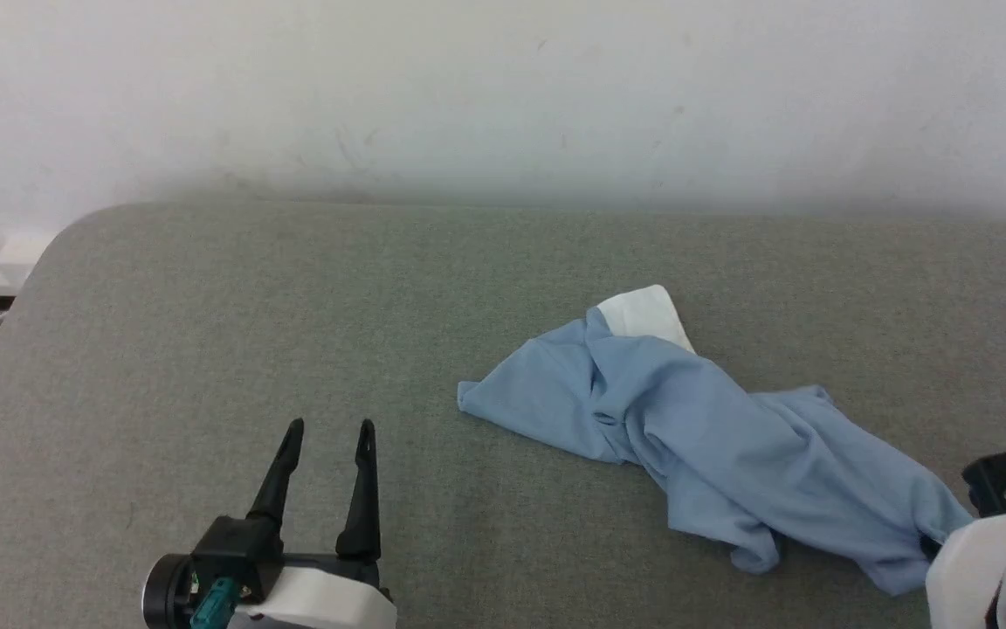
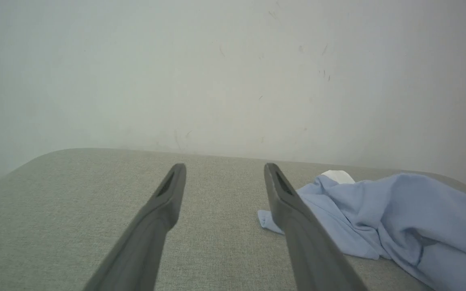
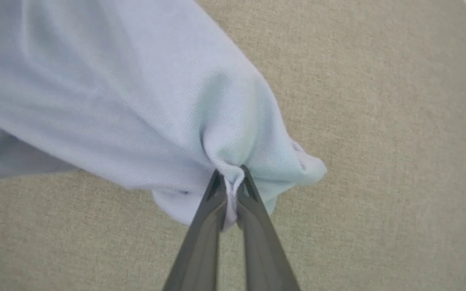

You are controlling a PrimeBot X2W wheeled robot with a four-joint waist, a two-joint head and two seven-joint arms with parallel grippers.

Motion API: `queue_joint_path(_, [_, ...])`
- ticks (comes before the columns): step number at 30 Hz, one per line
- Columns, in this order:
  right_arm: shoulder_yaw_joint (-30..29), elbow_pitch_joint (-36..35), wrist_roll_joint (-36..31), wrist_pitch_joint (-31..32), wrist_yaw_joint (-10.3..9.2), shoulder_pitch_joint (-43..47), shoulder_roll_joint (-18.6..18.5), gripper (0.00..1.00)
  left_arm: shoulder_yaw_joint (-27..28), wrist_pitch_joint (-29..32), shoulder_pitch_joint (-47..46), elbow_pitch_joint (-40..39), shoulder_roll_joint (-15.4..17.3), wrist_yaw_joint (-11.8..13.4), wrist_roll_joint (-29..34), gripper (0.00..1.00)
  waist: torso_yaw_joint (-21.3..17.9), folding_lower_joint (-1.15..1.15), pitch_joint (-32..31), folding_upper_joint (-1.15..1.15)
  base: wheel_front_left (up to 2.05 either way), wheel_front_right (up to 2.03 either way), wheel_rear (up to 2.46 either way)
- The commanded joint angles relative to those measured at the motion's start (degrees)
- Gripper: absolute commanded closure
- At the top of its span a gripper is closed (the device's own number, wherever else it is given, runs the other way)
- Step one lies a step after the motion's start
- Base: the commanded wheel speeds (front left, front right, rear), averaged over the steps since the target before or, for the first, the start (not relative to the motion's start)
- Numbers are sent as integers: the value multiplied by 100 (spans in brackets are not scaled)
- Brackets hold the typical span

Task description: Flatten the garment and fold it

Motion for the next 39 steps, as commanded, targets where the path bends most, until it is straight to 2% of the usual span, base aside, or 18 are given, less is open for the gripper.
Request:
queue_joint_path(1, [-166, -92, -59, 67, -5, 160, 94, 100, 27, -26, 35, -27, -25, -45, 43, 0, -190, 0, -95, 0, 0, 0, 0])
queue_joint_path(5, [-654, -279, -400, 158, -5, 504, 317, 100, 27, -26, 0, -8, -54, -110, 66, 0, -307, 0, -46, 0, 0, 0, 0])
queue_joint_path(8, [-756, -199, -448, 99, -5, 573, 534, 100, 2, -26, -49, 41, -72, -150, 87, 0, -377, 0, 0, 0, 0, 0, 0])
queue_joint_path(10, [-833, -190, -520, -136, -5, 513, 646, 0, -20, -26, -111, 94, -81, -187, 99, 0, -403, 0, 37, 0, 0, 0, 0])
queue_joint_path(14, [-752, -365, -515, -784, -5, 222, 833, 0, -43, -26, -211, 164, -96, -234, 91, 0, -506, 0, 78, 0, 0, 0, 0])
queue_joint_path(20, [-457, -839, -446, -2087, -5, -103, 811, 0, -130, -5, -375, 532, -110, -360, -57, 0, -688, 0, 126, 0, 0, 0, 0])
queue_joint_path(23, [-397, -962, -566, -2768, -5, -156, 805, 0, -242, 368, -656, 958, -77, -394, -32, 0, -771, 0, 216, 0, 0, 0, 0])
queue_joint_path(29, [-359, -942, -754, -3821, -5, -188, 1072, 0, -393, 1559, -1546, 1648, 46, -418, 81, 0, -970, 0, 510, 0, 0, 0, 0])
queue_joint_path(36, [-204, -771, -915, -4263, -5, -295, 1247, 0, -517, 3390, -2546, 2273, 268, -224, 374, 0, -1204, 0, 914, 0, 0, 0, 0])
queue_joint_path(39, [-170, -707, -960, -4374, -5, -359, 1285, 0, -527, 3854, -2809, 2377, 317, -247, 361, 0, -1284, 0, 1049, 0, 0, 0, 0])
